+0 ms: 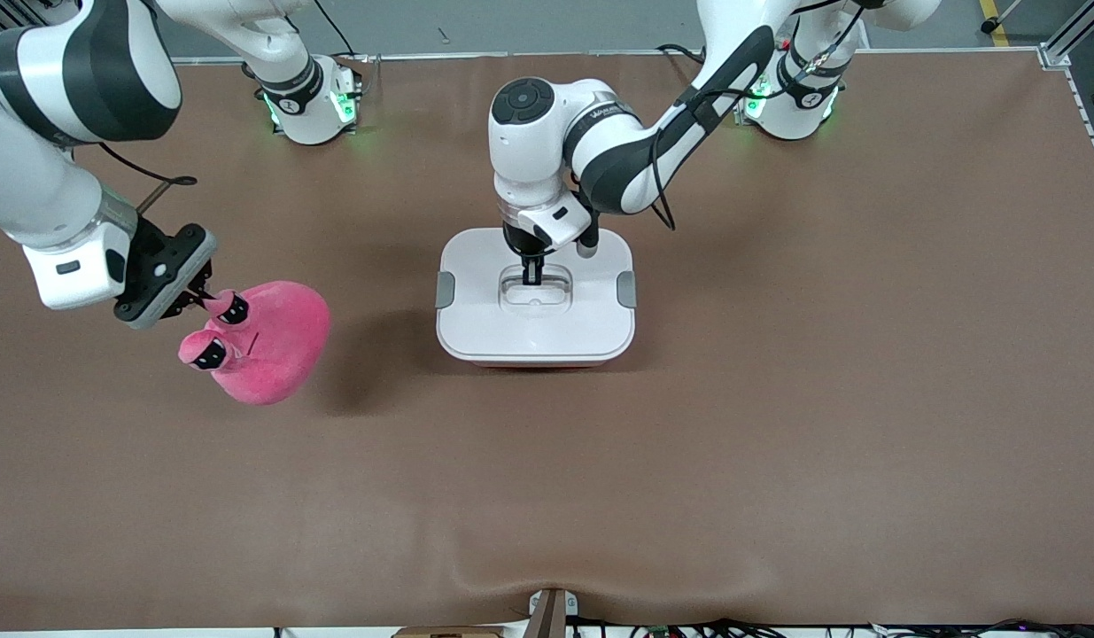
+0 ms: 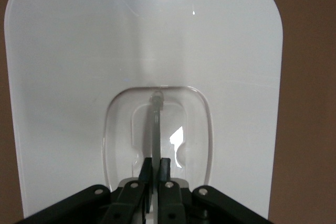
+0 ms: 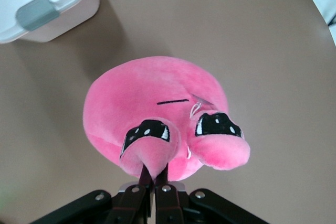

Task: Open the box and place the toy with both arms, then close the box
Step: 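Lift the white lid by its handle with the left gripper and swing it aside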

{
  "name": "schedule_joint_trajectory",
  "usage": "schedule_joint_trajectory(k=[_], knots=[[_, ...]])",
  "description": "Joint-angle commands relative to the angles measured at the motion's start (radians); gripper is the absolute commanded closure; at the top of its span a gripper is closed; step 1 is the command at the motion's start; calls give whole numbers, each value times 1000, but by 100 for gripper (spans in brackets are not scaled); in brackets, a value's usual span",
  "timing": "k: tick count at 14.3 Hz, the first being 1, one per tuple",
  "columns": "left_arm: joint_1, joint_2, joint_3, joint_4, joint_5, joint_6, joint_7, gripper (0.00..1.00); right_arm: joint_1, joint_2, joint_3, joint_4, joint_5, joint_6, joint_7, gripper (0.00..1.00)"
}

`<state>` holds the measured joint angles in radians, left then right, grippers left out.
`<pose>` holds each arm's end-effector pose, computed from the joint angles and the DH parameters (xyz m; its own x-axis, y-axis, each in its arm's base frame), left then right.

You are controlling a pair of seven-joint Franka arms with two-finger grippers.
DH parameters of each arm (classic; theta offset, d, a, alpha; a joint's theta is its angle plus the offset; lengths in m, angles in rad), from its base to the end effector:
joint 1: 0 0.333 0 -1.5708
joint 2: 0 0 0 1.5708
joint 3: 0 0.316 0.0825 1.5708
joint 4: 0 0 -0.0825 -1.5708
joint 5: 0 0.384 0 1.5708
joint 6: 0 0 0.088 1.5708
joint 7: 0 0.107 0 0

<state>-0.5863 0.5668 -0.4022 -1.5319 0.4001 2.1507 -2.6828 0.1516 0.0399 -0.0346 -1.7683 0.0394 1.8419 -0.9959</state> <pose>0.4394 -0.5545 0.3558 0.0141 0.9997 -0.0217 0.9855 -0.0103 0.1694 0.5749 0.0710 0.5314 0.4502 0.8916 0.0492 0.8925 -0.4510 0.0081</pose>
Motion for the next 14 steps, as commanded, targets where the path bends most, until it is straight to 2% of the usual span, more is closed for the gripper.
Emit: schedule_joint_trajectory(k=[1,5,8,10,14], knots=[[8,-1,-3,45,23,-2,20,100,5,-26,-13,-10,2,-29,-99,100],[38,-51,-3,52,19,-35,47,100,8,-25,-11,-8,-6,-44,-209,100],[104,-102,-10,52,-27,-87,182,100,32,-20,-11,-5,-7,-38,-274,100],[161,-149,-17,52,-90,-124,306,100,75,-20,-11,12,-16,-38,-328,100],[294,-243,-15,52,-237,-245,671,100,149,-25,-10,36,-10,-41,-412,100]])
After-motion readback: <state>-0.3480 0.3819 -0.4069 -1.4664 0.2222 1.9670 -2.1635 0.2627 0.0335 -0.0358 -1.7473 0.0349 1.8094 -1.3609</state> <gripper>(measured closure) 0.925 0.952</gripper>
